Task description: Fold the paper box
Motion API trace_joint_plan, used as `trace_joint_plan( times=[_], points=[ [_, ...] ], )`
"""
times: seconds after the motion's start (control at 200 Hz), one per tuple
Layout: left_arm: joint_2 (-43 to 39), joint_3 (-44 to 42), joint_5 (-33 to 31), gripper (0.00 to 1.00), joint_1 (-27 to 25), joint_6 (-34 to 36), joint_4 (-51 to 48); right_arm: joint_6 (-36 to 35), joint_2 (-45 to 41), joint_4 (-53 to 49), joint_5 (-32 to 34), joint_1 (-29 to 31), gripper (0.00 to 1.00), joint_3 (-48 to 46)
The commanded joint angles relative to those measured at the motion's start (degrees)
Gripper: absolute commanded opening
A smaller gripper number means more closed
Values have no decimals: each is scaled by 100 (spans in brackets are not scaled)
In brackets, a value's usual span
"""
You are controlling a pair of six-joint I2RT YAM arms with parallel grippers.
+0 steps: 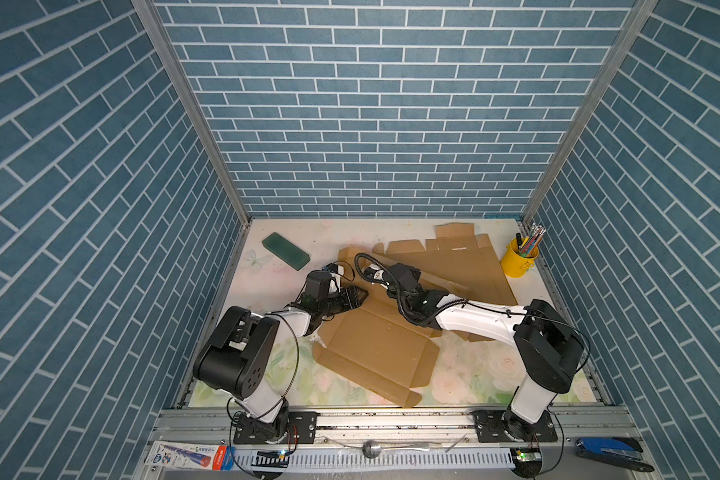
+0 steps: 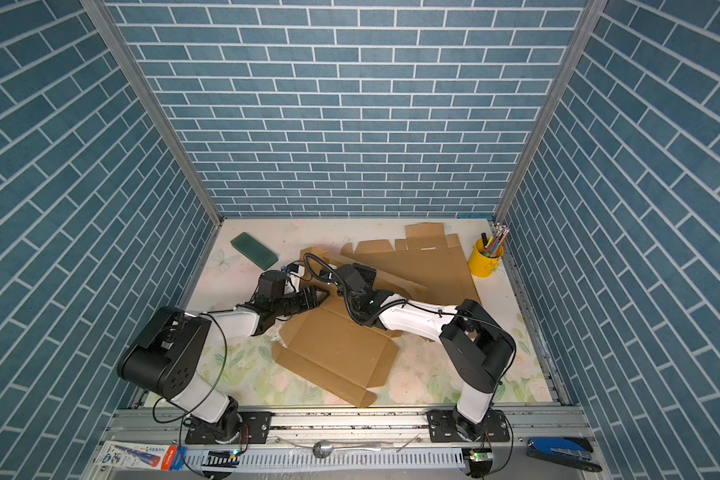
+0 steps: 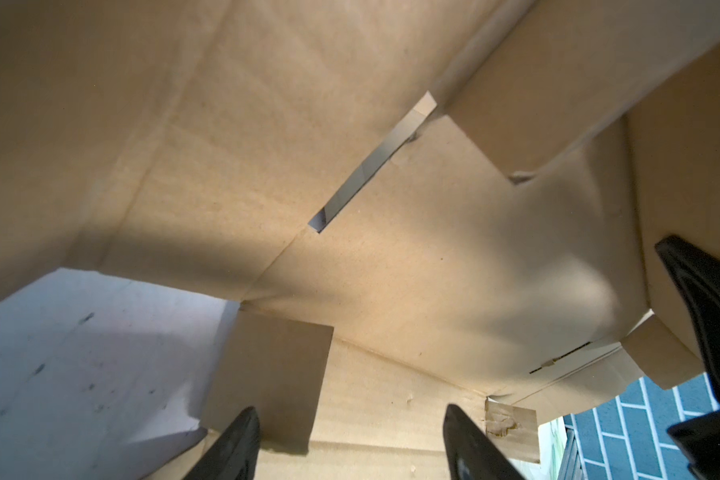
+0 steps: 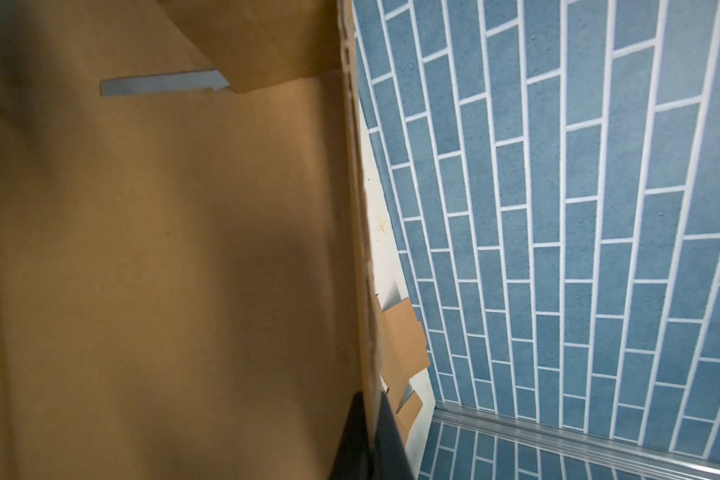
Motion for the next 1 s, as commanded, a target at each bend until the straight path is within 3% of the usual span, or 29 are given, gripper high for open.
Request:
trace_joint_plan(
  times=[0.0,0.13,0.25,0.335,0.485,0.665,0.995],
  points=[
    [-596,325,48,71,52,402,-706,-153,-114,93,-20,-37,0,-142],
    [-1366,665,59,72,477,837,-1775,-579,-171,439,-97,-107,0,-277],
    [-1684,1021,497,69,1158,1023,-2435,-1092,-171,896,-197,-180,0,-346],
    [-1729,1249,653,68,1694,1016,-2603,-1568,-129,1307,-323,-212,0,-386],
    [-1337,1766,366,68,2314,1044,-2734,-2184,-68,1955,-582,-276,0,-399],
    [-266,2247,-141,71,2418,1083,-2486,-2377,-19,2461,-915,-262,0,-652],
    [1007,3022,370,72,2249,1757,-2629,-2329,25,3259,-808,-49,0,-1356]
  ],
)
